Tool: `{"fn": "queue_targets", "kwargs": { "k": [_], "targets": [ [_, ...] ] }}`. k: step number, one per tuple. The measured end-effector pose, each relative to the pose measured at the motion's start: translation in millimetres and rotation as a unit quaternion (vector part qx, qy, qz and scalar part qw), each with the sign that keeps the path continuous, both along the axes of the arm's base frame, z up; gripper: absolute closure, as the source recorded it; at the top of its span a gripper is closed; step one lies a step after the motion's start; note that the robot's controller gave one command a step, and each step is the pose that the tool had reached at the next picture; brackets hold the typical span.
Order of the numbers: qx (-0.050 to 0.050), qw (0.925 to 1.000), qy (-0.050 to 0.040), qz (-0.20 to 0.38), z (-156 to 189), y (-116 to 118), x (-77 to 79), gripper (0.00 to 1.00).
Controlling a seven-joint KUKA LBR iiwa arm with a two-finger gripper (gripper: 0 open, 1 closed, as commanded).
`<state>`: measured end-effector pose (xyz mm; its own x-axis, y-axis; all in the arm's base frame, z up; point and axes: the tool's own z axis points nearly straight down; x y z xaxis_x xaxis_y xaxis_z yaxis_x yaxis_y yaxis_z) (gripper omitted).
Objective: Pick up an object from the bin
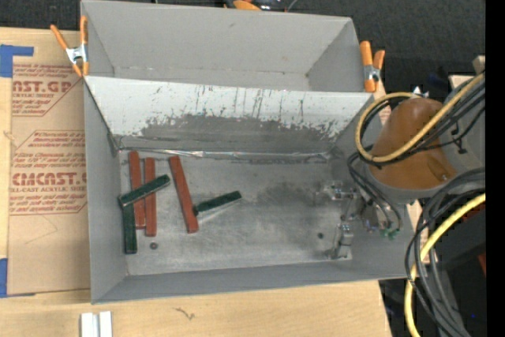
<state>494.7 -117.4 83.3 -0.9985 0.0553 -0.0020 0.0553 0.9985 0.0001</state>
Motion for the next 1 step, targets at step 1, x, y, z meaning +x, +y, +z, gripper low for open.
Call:
{"fn": "queue_targets", "kwargs": {
  "k": [1],
  "targets": [
    [0.002, 0.9989, -0.0050, -0.046, 72.7, 69.0, 72.1, 0.00]
  ]
}}
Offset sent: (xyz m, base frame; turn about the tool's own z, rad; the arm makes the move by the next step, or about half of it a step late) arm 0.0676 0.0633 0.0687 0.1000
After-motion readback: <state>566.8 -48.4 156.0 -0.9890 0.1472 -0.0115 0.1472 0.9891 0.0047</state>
